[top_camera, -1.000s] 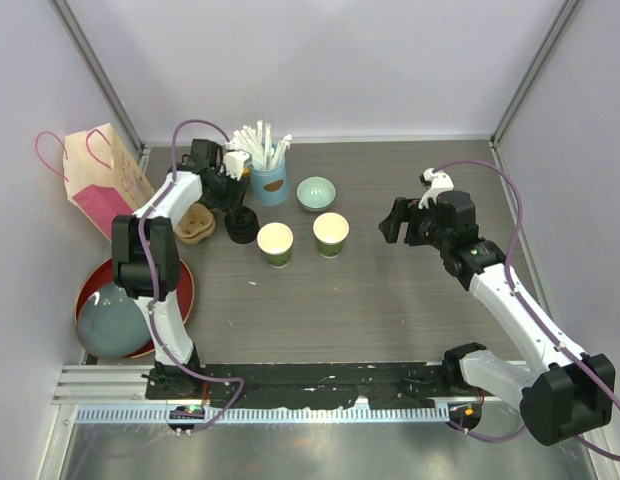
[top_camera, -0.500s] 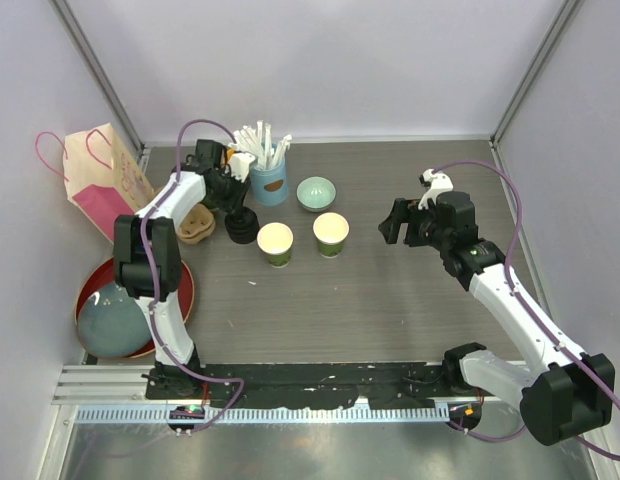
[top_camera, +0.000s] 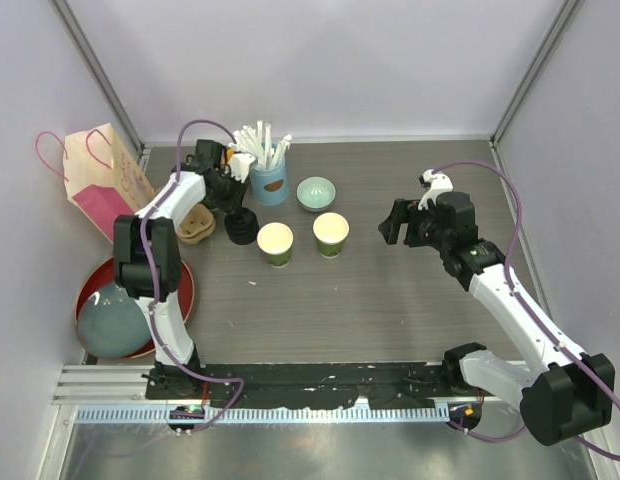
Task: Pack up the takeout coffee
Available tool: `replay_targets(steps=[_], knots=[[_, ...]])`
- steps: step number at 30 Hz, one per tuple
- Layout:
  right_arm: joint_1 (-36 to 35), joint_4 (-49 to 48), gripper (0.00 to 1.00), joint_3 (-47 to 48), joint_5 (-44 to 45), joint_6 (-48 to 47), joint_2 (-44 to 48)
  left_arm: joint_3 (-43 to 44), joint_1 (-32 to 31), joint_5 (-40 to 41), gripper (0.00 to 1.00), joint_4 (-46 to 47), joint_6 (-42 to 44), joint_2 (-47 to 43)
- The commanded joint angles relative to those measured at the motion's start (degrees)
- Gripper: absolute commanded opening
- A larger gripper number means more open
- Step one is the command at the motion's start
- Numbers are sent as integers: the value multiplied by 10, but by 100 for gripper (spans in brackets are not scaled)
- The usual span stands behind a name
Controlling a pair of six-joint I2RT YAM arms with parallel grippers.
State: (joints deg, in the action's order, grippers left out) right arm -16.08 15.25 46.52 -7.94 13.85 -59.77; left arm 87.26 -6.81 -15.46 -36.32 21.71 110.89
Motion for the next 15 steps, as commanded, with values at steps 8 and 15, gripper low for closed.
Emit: replay_targets(steps=[8, 15], knots=[[-2, -17, 85, -5, -5, -4, 11, 6, -1, -6, 0, -33, 1, -62], [-3, -17, 84, -5, -5, -4, 13, 10, -1, -6, 0, -38, 3, -77]])
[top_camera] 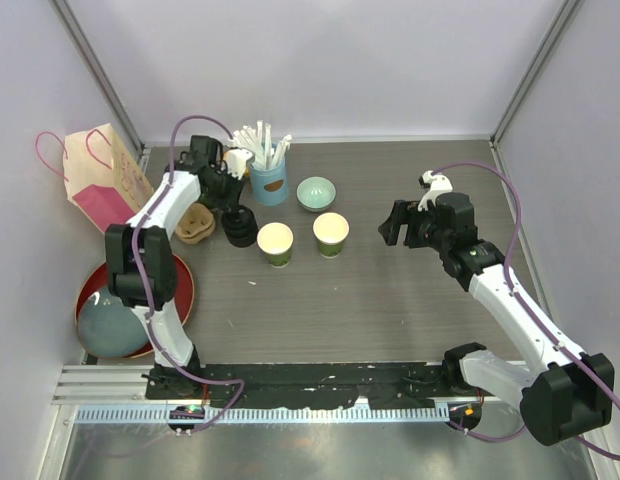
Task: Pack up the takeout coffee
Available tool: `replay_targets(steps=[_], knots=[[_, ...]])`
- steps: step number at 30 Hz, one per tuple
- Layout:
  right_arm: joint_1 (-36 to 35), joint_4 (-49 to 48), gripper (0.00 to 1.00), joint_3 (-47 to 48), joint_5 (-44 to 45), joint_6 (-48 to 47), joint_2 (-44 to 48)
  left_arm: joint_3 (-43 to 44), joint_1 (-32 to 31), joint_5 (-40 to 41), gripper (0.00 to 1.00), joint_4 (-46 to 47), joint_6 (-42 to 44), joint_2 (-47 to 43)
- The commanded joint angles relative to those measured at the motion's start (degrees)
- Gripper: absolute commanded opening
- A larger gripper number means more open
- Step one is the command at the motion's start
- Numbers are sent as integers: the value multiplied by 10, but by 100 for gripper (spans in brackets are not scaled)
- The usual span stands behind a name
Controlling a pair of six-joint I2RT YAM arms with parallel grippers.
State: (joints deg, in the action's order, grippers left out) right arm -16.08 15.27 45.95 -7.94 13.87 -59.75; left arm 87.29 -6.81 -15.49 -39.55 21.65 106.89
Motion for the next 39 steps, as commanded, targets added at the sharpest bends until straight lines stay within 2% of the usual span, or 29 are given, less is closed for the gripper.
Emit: replay_targets(steps=[1, 9, 13, 17, 20, 21, 24, 26, 29, 39], knots=[[-2, -16, 85, 1, -5, -3, 14, 10, -1, -6, 0, -8, 3, -40], [-2, -14, 84, 7, -5, -3, 17, 10, -1, -9, 0, -38, 2, -97], [-3, -16, 85, 9, -8, -1, 14, -8, -1, -40, 0, -42, -1, -148], [-3, -21, 84, 12, -15, 1, 8, -28, -2, -31, 0, -26, 11, -150], [-3, -19, 84, 14, -15, 2, 6, -25, -4, -74, 7, -57, 23, -141], [-2, -18, 85, 13, -15, 1, 7, -34, -7, -88, 14, -72, 32, -143], [-2, -17, 84, 10, -13, 0, 10, -91, -40, -110, 29, -82, 91, -163], [-2, -16, 84, 7, -13, 1, 10, -129, -59, -105, 36, -86, 114, -167], [-3, -17, 85, 5, -17, 2, 13, -156, -65, -111, 36, -87, 124, -160], [-3, -13, 84, -1, -22, -3, 24, -259, -65, -195, 52, -46, 421, -166]])
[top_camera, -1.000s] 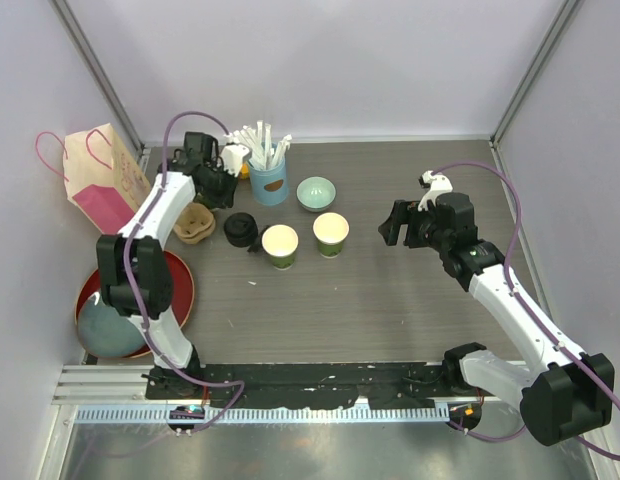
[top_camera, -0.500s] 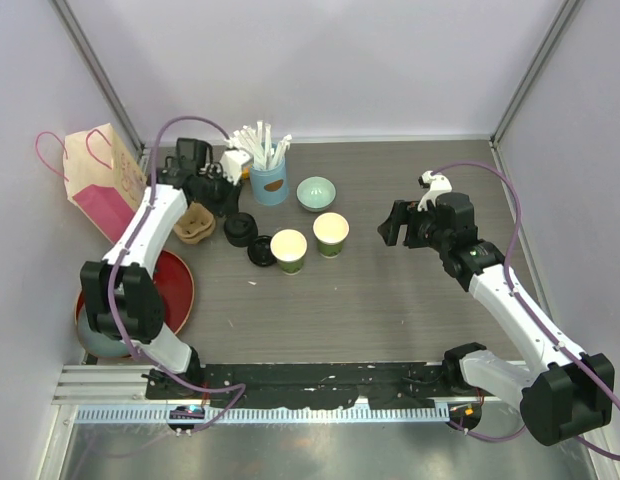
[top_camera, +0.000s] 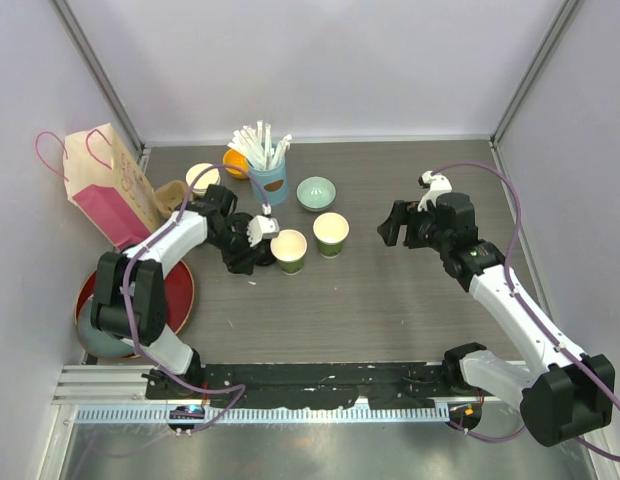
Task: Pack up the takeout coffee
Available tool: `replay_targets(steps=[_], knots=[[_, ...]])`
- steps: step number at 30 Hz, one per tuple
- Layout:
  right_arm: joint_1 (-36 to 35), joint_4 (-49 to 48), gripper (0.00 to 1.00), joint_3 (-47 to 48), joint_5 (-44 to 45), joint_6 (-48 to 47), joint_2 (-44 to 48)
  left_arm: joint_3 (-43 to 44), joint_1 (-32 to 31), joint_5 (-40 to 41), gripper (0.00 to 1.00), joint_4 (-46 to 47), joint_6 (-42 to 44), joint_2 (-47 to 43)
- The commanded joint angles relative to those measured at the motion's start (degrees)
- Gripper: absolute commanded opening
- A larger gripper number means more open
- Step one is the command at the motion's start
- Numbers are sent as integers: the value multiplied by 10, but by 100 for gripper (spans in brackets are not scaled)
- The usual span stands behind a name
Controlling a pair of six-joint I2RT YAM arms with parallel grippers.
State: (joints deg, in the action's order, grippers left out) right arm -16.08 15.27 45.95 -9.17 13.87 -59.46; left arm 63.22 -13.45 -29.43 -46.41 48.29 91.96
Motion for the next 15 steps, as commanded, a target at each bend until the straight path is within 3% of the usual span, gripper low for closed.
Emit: replay_targets(steps=[1, 15], knots=[[-2, -13, 84, -1, -10, -4, 22, -22, 2, -63, 52, 20, 200, -12], [-3, -4, 84, -10, -16, -13, 37, -4, 1, -70, 56, 14, 288, 48]])
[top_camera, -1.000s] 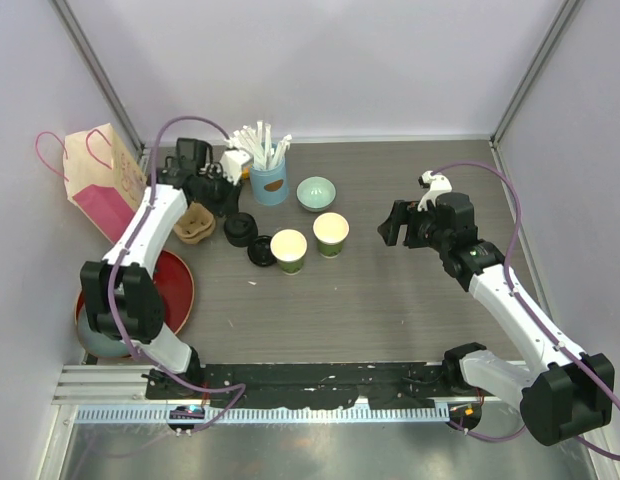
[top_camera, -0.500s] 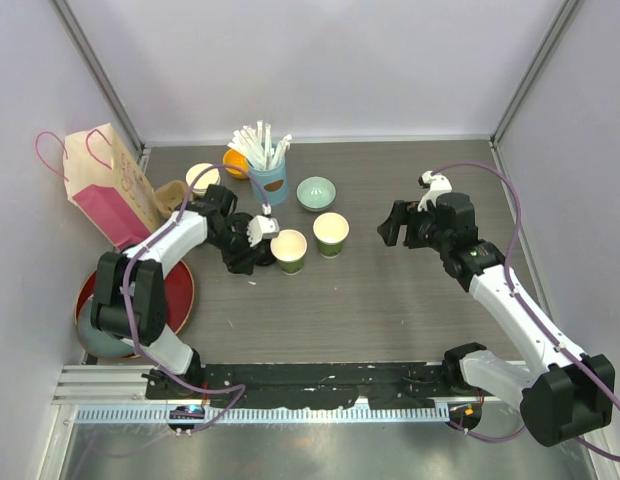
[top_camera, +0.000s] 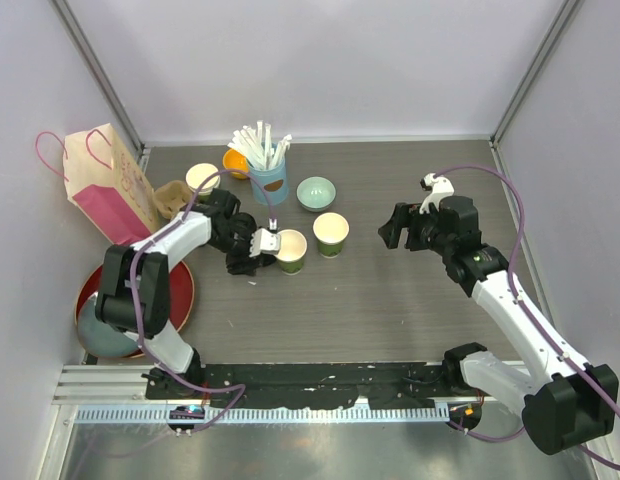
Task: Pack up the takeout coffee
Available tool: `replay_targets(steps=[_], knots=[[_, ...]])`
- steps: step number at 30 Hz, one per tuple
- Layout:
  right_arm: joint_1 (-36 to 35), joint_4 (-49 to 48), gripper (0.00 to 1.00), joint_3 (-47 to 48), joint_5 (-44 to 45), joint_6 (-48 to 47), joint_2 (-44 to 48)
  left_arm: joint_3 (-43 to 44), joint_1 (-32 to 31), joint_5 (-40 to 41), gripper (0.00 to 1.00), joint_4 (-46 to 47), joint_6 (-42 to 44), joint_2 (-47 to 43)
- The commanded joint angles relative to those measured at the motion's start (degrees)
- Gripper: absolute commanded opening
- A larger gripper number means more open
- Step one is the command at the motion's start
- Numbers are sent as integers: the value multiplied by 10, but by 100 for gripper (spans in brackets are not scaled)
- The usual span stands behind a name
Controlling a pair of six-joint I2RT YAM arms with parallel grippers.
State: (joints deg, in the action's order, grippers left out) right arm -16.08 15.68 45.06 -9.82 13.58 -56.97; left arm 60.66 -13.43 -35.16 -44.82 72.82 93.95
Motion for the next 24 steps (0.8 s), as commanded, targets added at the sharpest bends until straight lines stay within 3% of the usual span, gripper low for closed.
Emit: replay_targets(steps=[1, 12, 24], knots=[[-3, -9, 84, -1, -9, -11, 12, 30, 2, -11, 56, -3, 43, 33], [-3, -7, 84, -3, -16, -11, 13, 15, 2, 29, 52, 31, 61, 61], [-3, -4, 84, 9, -26, -8, 15, -28, -6, 48, 14, 69, 80, 47]])
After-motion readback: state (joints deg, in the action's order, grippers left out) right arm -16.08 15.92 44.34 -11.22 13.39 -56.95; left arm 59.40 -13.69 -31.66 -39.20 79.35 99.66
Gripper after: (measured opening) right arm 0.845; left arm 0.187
